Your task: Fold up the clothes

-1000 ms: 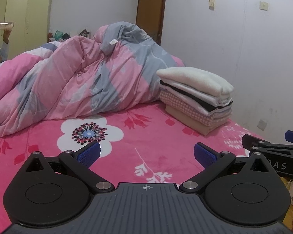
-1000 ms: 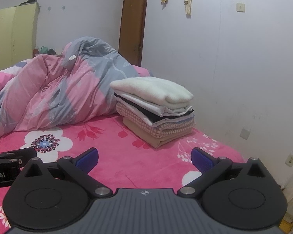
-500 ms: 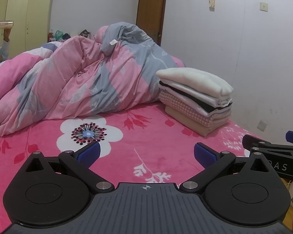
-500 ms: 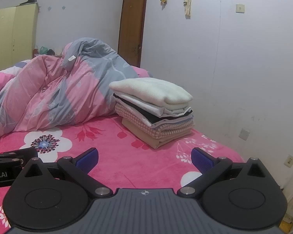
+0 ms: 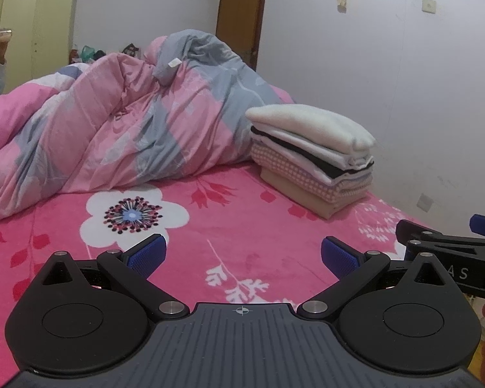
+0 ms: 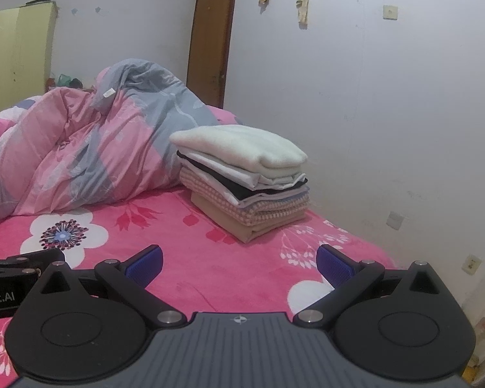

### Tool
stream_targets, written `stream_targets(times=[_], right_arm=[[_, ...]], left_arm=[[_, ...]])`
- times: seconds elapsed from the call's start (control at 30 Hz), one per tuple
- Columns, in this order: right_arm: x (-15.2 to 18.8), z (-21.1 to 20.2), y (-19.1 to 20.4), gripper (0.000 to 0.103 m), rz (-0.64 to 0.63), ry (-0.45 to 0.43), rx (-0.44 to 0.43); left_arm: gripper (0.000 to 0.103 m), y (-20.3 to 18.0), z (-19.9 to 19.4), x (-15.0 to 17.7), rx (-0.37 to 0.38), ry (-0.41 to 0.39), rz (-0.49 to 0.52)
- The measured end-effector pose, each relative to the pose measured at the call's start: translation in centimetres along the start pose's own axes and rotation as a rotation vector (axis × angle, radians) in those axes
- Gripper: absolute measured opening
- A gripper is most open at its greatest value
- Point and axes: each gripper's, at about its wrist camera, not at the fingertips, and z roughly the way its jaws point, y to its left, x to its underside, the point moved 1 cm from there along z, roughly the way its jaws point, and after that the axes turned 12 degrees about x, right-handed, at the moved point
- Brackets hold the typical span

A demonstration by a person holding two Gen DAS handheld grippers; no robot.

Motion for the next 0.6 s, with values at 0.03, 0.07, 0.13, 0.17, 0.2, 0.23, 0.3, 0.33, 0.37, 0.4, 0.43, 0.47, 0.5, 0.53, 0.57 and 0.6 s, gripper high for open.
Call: stream_targets(times=[0.03,0.07,0.13,0.17,0.2,0.23,0.3,0.33,0.37,0.4,0.43,0.47,0.5,0.53,0.57,0.6], right_arm=[[0.06,0.07,-0.06,0.103,0.000,0.002,0.002],[0.12,0.13,-0.12,0.103,0.001,0.004,0.004],[0.19,0.30,-0.22,0.103,0.001,0.008,0.008],[0.18,0.42,-0.25,0.103,0.002,0.009,0.009],[0.21,0.50,-0.30,0.103,0.002,0.010,0.009],[0.23,0.54,-0.31,0.103,0.002,0.010,0.009],[0.24,0.61,-0.33,0.103,0.001,0.010,0.009],[0.23,0.63,-0.31,0.103,0.001,0.010,0.009],[0.21,0.64,-0.30,0.103,0.001,0.011,0.009],[0.19,0.65,-0.28,0.103,0.000,0.011,0.010],[0.19,0.67,-0.26,0.103,0.001,0.011,0.010],[0.22,0.67,-0.26,0.103,0.001,0.011,0.010],[0.26,0.66,-0.26,0.103,0.000,0.011,0.010],[0.28,0.67,-0.25,0.103,0.000,0.011,0.011],[0.28,0.71,-0.24,0.103,0.000,0.011,0.011],[0.28,0.72,-0.23,0.103,0.000,0.011,0.011]], left_arm=[[0.103,-0.08,0.09,0.05,0.001,0.003,0.000],[0.103,-0.16,0.18,0.10,0.003,0.005,0.001],[0.103,-0.20,0.27,0.16,0.005,0.009,0.000],[0.103,-0.21,0.30,0.19,0.005,0.010,0.000],[0.103,-0.22,0.34,0.21,0.006,0.011,0.000],[0.103,-0.23,0.36,0.24,0.006,0.012,0.000],[0.103,-0.22,0.38,0.24,0.007,0.012,0.000],[0.103,-0.21,0.38,0.25,0.007,0.012,0.000],[0.103,-0.21,0.38,0.25,0.008,0.012,0.000],[0.103,-0.20,0.40,0.25,0.008,0.013,0.000],[0.103,-0.21,0.41,0.25,0.007,0.013,0.000],[0.103,-0.22,0.43,0.25,0.007,0.013,-0.001],[0.103,-0.20,0.44,0.27,0.007,0.014,-0.001],[0.103,-0.22,0.46,0.27,0.007,0.014,-0.001],[0.103,-0.23,0.49,0.26,0.007,0.015,-0.001],[0.103,-0.23,0.50,0.26,0.007,0.014,-0.001]])
